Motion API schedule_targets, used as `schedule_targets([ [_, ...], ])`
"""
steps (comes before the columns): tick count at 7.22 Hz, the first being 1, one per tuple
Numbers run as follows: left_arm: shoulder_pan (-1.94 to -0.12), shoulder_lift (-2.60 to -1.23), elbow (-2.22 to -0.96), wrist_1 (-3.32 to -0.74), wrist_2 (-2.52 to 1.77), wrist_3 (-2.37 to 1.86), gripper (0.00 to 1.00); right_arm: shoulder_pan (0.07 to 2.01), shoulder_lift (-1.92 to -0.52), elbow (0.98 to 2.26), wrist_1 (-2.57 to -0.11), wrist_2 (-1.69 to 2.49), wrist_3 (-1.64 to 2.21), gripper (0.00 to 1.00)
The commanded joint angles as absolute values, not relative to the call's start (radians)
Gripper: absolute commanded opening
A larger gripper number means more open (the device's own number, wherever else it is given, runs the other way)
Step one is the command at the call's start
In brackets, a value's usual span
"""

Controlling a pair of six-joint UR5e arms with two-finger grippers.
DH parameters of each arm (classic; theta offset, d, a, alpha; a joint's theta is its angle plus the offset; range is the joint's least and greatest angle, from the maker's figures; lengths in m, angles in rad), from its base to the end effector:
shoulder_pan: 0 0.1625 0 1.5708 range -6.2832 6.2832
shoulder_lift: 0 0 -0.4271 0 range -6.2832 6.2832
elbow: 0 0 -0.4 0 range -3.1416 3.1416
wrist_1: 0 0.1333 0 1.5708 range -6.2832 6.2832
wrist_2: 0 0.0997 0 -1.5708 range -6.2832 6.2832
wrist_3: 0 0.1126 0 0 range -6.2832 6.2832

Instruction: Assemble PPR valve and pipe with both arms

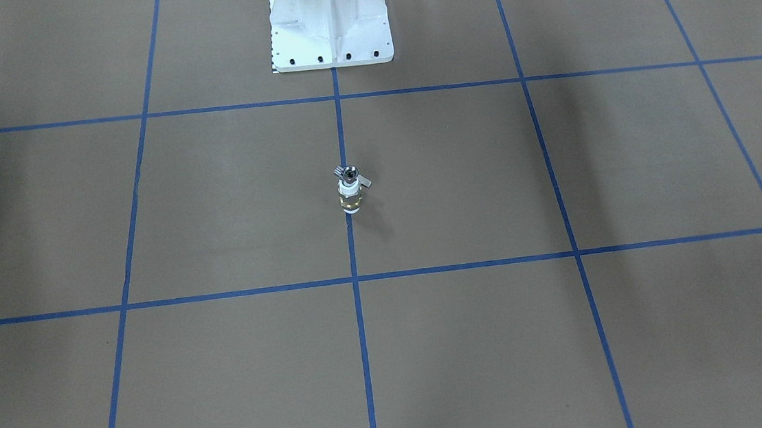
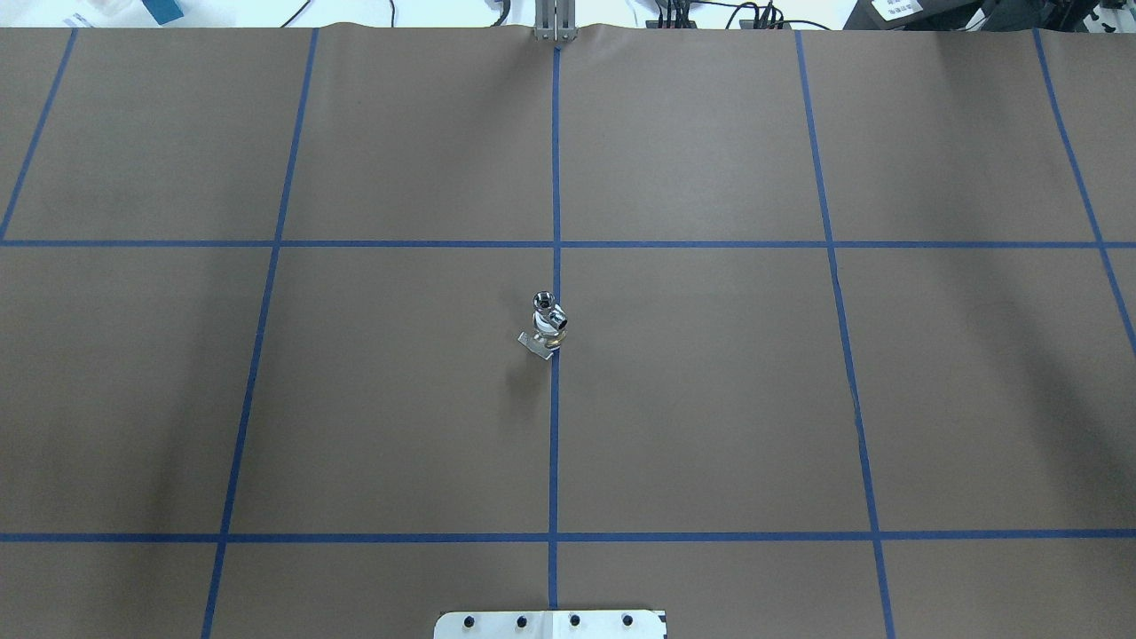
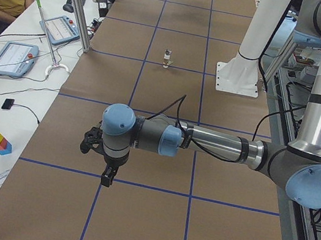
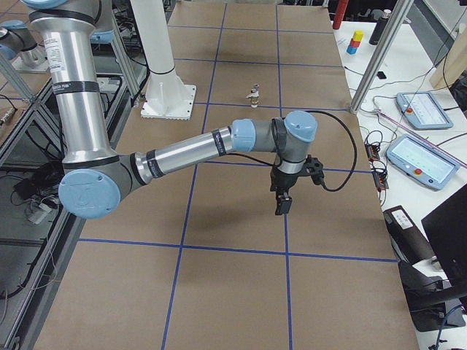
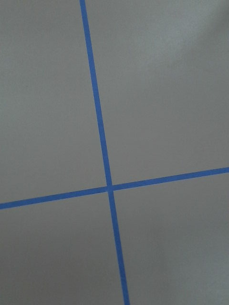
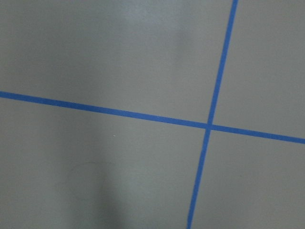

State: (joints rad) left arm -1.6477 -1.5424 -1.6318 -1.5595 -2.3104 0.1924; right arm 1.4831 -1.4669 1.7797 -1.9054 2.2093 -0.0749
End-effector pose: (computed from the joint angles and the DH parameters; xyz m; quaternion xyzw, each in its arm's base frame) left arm -0.0948 -0.4833 0.6574 0.0584 0.3568 0.0577 0.9306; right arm 0.0202 -0.5264 0.5568 -0.0124 -0.3138 -0.0737 0.9466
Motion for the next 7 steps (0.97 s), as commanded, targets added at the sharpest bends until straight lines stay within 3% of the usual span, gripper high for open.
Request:
schedule_targets([
  [1,-1.667,-1.523,-1.675,-1.557,-2.307,0.143,1.00,1.557,-1.599,1.752,-1.797,2.224,-0.155,1.00],
  [3,-1.675,-1.476,-1.730,-1.563,-2.309,0.144,1.00,1.577,-1.704,1.720,-1.631,2.269,-0.147,1.00],
  [7,-1.681,-1.431,-1.770,-1.565,-2.307,0.143,1.00,1.595,-1.698,1.733,-1.628,2.292,-0.107,1.00],
])
